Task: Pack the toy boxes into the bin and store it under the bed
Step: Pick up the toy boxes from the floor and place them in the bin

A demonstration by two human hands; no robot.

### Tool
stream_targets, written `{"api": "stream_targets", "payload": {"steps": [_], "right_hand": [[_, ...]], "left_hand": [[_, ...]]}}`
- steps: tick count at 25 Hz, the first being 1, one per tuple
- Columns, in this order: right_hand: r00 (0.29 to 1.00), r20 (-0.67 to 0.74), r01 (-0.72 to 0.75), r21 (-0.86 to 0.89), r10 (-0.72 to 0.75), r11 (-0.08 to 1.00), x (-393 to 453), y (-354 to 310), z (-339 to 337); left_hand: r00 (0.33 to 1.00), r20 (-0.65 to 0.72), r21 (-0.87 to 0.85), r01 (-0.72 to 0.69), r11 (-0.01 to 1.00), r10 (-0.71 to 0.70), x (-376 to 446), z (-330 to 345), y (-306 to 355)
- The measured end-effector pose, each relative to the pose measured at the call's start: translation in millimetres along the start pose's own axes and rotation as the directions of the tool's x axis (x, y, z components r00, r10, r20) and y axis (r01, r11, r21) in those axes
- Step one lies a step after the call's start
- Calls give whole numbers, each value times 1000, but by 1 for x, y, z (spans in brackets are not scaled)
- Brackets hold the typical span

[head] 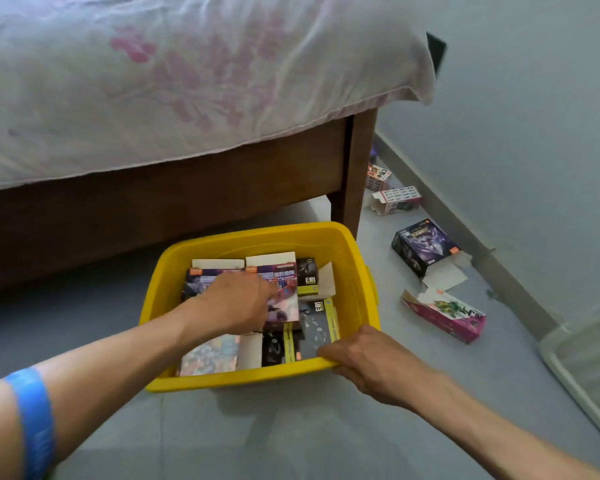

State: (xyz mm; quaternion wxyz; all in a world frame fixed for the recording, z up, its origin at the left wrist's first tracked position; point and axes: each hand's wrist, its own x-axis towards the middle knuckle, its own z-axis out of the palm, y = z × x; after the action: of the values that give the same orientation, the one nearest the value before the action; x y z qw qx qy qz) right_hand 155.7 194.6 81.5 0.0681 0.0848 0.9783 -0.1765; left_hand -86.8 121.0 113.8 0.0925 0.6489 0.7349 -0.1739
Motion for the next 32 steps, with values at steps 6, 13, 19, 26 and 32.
{"api": "stream_targets", "payload": {"steps": [6, 13, 19, 26, 32], "right_hand": [[730, -652, -80, 218, 206, 973, -5, 30, 13], [415, -4, -910, 15, 910, 415, -58, 181, 72], [372, -20, -859, 371, 928, 352, -34, 155, 76], [412, -345, -97, 904, 843, 417, -26, 61, -21], [866, -324, -244, 389, 380, 888, 22, 8, -48]], "left_hand": [[948, -145, -235, -313, 920, 285, 35, -11, 67], [894, 37, -495, -372, 785, 447, 20, 7, 84], [943, -58, -638, -288, 715, 328, 18, 28, 97], [963, -73, -16, -262, 965, 261, 47, 36, 22], [958, -282, -505, -193, 841, 50, 43, 38, -6]]}}
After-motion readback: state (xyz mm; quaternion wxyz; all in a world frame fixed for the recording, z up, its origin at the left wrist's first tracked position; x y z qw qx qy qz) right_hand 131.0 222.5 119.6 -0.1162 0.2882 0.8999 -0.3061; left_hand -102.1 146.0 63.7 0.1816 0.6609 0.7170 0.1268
